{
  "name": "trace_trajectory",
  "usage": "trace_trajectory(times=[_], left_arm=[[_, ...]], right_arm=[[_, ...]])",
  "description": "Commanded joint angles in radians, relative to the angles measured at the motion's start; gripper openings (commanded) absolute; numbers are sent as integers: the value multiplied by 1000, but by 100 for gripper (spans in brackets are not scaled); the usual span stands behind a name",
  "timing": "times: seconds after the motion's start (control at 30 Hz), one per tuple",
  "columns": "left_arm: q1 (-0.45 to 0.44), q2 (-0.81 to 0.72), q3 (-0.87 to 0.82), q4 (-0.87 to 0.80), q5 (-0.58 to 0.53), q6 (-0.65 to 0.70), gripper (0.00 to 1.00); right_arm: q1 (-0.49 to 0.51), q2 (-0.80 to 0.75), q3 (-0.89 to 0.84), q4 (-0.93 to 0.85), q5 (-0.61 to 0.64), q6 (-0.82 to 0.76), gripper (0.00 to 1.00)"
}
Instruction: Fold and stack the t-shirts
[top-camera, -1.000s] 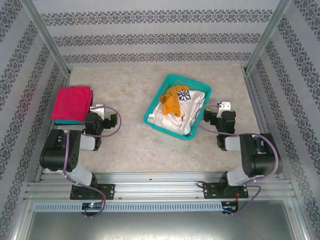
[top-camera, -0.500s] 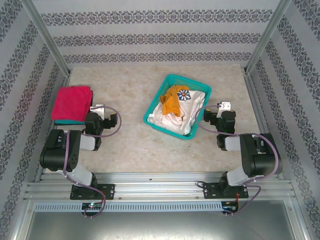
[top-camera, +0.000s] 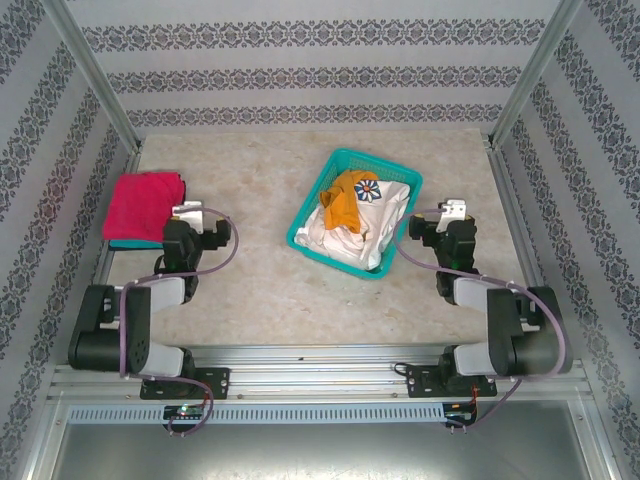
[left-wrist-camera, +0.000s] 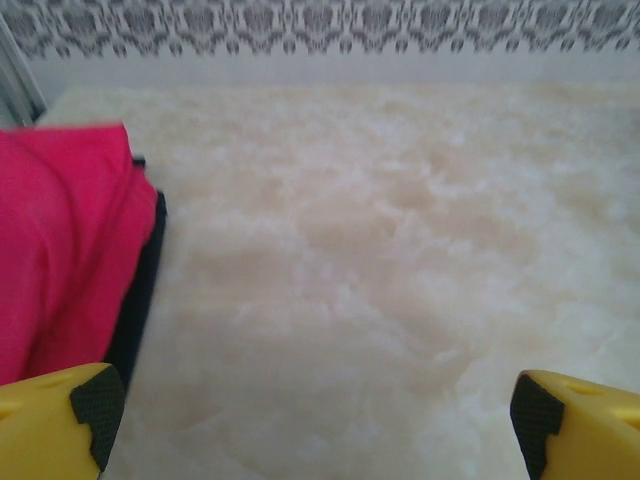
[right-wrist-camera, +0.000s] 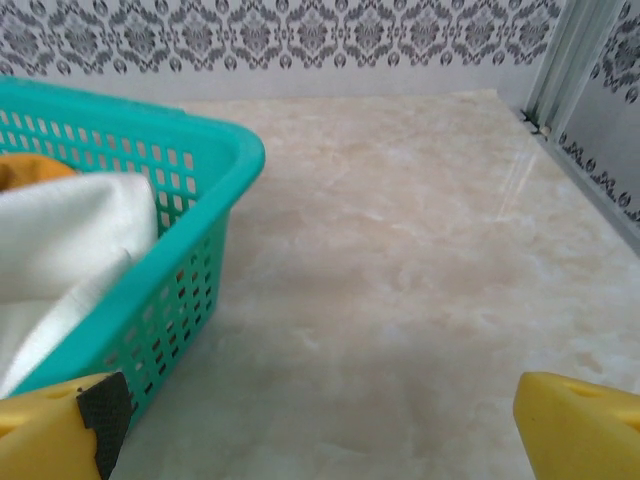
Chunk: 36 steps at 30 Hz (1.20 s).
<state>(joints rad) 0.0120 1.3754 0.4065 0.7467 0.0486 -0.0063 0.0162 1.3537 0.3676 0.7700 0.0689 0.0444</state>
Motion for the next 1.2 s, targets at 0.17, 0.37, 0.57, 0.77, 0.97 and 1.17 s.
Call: trace_trajectory(times=[0.17,0.37,0.57,0.77,0.97,1.17], left_arm=[[-97,-151,124,-202,68,-53,100],[-271,-114,237,-273,100,-76,100],[-390,-15,321,-290,146,-112,100],[-396,-20,253,-207,157,-113,100],[-396,-177,165,-311,140,-63,100],[-396,-342,102,-429,131,-55,100]], right_arm=[[39,-218,103,-383,33,89,98],[68,-291,243,-721,1,240,98],[158,-240,370,-933,-6,280,98],[350,-101,531,-1010,62,383,98],[570,156,762,-1047,199,459,98],[685,433,1024,-1115,284,519,92]])
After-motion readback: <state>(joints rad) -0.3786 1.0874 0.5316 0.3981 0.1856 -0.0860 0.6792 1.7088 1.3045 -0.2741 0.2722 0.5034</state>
